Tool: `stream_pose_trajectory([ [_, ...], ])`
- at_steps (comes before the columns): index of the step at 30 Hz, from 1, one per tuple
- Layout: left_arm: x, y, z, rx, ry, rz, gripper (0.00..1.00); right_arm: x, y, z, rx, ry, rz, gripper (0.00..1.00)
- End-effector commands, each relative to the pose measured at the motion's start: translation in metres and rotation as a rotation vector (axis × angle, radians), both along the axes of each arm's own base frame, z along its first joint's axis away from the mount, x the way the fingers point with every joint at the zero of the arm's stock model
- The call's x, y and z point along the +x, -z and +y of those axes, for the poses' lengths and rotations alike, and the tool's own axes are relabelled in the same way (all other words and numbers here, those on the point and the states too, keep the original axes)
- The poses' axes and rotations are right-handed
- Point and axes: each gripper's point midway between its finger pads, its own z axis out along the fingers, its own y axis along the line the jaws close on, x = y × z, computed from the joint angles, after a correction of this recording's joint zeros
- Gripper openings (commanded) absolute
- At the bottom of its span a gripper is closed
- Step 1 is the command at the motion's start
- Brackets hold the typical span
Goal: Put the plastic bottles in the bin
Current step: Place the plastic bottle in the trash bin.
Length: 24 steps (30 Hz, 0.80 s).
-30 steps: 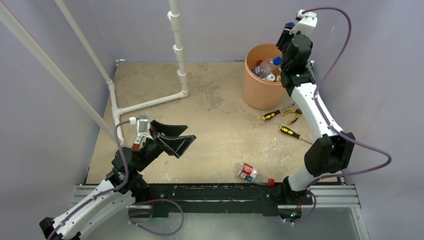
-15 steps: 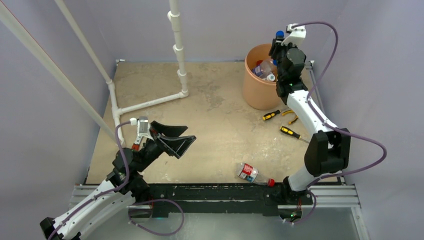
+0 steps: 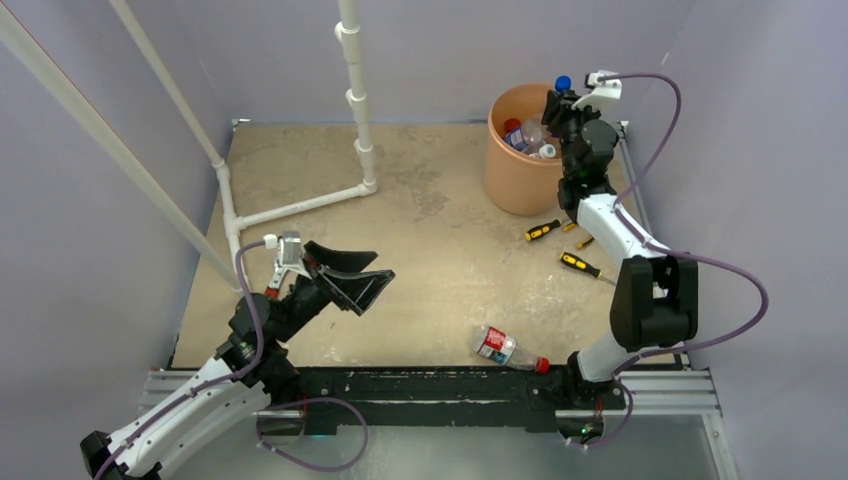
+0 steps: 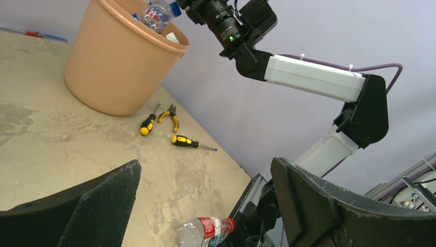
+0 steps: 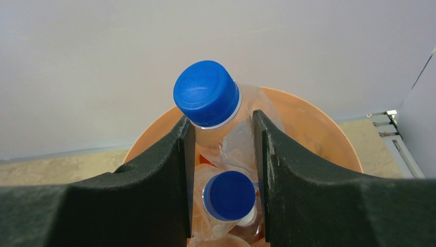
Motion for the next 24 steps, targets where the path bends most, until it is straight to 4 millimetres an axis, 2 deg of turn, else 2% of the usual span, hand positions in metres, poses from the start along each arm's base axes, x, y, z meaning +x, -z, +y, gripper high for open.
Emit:
stream_pose_trajectory([
  [1,-0.001,-0.009,-0.001,-0.027,0.005,-0.035,0.98,-0.006,-0.018,0.008,0.055,-0.058,-0.013,0.16],
  [4,-0.002,-0.008,-0.004,-0.03,0.02,-0.027,0.98,-0.011,-0.013,0.003,0.069,-0.036,0.013,0.39],
  [7,-0.003,-0.008,-0.004,-0.033,0.028,-0.021,0.97,-0.019,-0.019,-0.002,0.078,-0.015,0.006,0.52],
  [9,-0.004,-0.008,-0.004,-0.036,0.031,-0.018,0.97,-0.022,-0.027,-0.005,0.083,-0.002,-0.002,0.58],
  [13,-0.005,-0.011,-0.003,-0.044,0.032,-0.022,0.97,-0.03,-0.051,-0.007,0.094,0.008,-0.03,0.69],
  [19,-0.006,-0.014,0.0,-0.046,0.023,-0.024,0.97,-0.043,-0.092,-0.011,0.126,0.014,-0.081,0.93],
  [24,0.0,-0.011,0.001,-0.034,-0.003,-0.007,0.98,-0.075,-0.138,-0.014,0.162,0.008,-0.162,0.99],
])
